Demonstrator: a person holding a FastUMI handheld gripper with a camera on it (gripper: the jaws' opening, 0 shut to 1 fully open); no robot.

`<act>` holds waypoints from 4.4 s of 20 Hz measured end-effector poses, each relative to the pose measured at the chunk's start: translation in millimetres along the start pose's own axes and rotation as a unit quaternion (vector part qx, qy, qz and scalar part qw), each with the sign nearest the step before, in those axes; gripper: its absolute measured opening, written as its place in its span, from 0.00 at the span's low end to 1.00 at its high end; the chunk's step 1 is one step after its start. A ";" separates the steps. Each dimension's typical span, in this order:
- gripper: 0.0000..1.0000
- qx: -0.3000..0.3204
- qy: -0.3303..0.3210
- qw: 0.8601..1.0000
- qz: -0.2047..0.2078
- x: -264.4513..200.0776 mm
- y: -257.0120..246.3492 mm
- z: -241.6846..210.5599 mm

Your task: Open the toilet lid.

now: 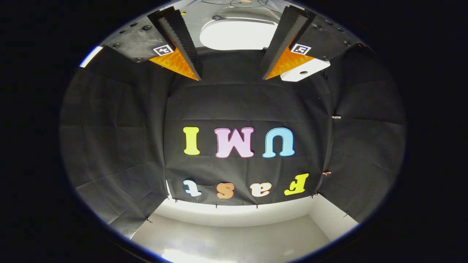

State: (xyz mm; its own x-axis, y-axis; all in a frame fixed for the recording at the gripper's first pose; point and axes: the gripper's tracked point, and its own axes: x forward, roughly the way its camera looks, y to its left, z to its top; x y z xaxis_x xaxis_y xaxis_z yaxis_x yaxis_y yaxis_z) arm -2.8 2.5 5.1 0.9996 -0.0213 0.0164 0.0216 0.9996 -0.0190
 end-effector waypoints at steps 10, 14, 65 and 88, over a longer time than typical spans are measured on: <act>1.00 0.010 0.005 1.000 0.000 2.3 -1.5 -4.7; 1.00 0.024 0.013 1.000 -0.006 7.0 -6.6 -17.8; 0.24 0.513 0.334 0.787 -0.082 110.3 -100.9 -545.6; 0.05 0.158 0.301 0.939 -0.057 130.9 -50.1 -391.2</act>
State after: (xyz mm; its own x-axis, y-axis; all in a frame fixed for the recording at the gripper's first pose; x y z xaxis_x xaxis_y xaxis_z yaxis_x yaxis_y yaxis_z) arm 133.2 -58.0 -382.8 0.8208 -0.0397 -0.5699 0.2174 0.9442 0.2475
